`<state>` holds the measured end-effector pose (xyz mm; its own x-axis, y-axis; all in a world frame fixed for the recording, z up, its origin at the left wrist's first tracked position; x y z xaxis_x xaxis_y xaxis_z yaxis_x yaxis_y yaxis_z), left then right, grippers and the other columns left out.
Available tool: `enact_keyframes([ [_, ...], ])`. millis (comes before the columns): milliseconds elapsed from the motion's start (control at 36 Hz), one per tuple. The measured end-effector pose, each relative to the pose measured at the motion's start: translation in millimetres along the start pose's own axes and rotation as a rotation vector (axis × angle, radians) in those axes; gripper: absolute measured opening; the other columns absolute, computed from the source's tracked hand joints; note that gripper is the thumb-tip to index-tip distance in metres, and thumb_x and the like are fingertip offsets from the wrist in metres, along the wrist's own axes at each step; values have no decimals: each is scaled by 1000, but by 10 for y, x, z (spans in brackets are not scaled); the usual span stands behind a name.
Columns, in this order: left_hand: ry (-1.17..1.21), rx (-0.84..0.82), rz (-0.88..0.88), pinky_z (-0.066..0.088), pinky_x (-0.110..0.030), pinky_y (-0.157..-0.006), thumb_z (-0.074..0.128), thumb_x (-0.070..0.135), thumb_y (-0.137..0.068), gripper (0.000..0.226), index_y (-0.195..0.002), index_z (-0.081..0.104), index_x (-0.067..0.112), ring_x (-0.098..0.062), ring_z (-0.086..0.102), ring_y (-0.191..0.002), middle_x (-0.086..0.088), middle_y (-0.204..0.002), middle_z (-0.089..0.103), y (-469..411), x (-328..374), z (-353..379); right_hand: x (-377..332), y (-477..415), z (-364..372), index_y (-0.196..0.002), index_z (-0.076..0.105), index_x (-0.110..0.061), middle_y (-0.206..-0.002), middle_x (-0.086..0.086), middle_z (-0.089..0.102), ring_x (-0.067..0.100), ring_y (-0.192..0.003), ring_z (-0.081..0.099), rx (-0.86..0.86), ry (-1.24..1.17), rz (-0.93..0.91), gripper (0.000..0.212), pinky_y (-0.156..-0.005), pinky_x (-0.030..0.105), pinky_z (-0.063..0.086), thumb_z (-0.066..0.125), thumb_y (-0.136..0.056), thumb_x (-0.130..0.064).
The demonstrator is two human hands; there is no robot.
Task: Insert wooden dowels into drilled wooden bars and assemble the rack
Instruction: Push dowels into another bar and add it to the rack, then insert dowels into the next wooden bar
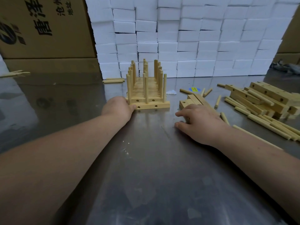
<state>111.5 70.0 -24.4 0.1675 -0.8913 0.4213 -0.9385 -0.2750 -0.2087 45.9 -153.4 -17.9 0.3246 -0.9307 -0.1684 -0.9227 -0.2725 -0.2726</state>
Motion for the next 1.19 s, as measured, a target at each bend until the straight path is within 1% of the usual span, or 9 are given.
enact_keyframes([
  [194, -22, 9, -45, 38, -30, -68, 54, 44, -90, 38, -104, 64, 9, -24, 48, -81, -7, -98, 60, -143, -9, 12, 5, -6, 6, -131, 49, -31, -129, -6, 47, 16, -122, 38, -3, -12, -4, 45, -93, 28, 30, 47, -89, -47],
  [556, -45, 38, -58, 34, -31, -61, 53, 42, -91, 39, -107, 59, 7, -23, 47, -77, -4, -85, 50, -179, 17, 18, -2, -2, 8, -132, 48, -31, -133, -6, 45, 15, -124, 36, -27, -10, -2, 45, -93, 28, 30, 46, -90, -48],
  [667, 2, 137, -96, 38, -35, -69, 54, 36, -90, 39, -116, 45, 8, -31, 54, -98, -12, -112, 49, -67, 67, -38, 2, 6, -16, -131, 50, -30, -129, -6, 48, 16, -121, 39, -6, -42, 16, 44, -93, 29, 32, 45, -90, -48],
  [722, 68, 189, -86, 39, -37, -71, 53, 30, -89, 36, -116, 42, 9, -30, 54, -97, -12, -115, 49, 27, 141, -66, 7, 7, -33, -130, 51, -29, -127, -5, 50, 16, -119, 41, 2, -51, 29, 42, -92, 31, 34, 43, -92, -46],
  [833, 205, 150, 136, 35, -31, -70, 51, 23, -88, 30, -117, 49, 14, -22, 49, -87, -6, -115, 53, 350, 465, -21, 7, 17, -84, -114, 61, -17, -122, 1, 55, 21, -113, 45, 35, -134, 44, 38, -92, 35, 38, 34, -96, -34],
  [917, 240, 7, 365, 35, -29, -83, 50, 25, -89, 40, -128, 49, 20, -23, 49, -113, -2, -132, 46, 651, 794, 97, -2, 31, -120, -121, 59, -23, -127, 0, 54, 20, -119, 45, 60, -160, 81, 37, -91, 31, 34, 33, -95, -28],
  [1028, 210, -245, 641, 25, -31, -107, 48, 29, -92, 61, -147, 23, 23, -23, 28, -136, -1, -152, 22, 972, 1087, 295, 105, 21, -231, -122, 57, -26, -123, 5, 58, 26, -110, 52, 103, -116, 256, 39, -79, 31, 37, 39, -88, -21],
  [1083, 124, -324, 709, 25, -34, -107, 42, 34, -95, 60, -149, 17, 23, -24, 24, -138, 1, -155, 16, 1038, 1122, 369, 225, 10, -298, -123, 54, -25, -120, 5, 59, 27, -107, 54, 105, -27, 396, 40, -77, 32, 35, 40, -86, -17],
  [1194, 31, -324, 727, 26, -36, -108, 37, 42, -96, 52, -145, 30, 25, -22, 26, -137, 5, -154, 21, 1047, 1097, 388, 515, 8, -361, -124, 50, -19, -118, 9, 57, 30, -105, 54, 46, 127, 591, 40, -80, 37, 40, 44, -86, -10],
])
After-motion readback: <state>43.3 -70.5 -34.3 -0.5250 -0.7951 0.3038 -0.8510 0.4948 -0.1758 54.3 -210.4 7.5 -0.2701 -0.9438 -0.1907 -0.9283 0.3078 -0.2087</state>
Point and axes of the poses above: each hand's wrist, its own y-axis away from the middle knuckle, its own z-axis out of the palm, x = y × z, the point moved 4 cm from there along -y, towards the middle knuckle
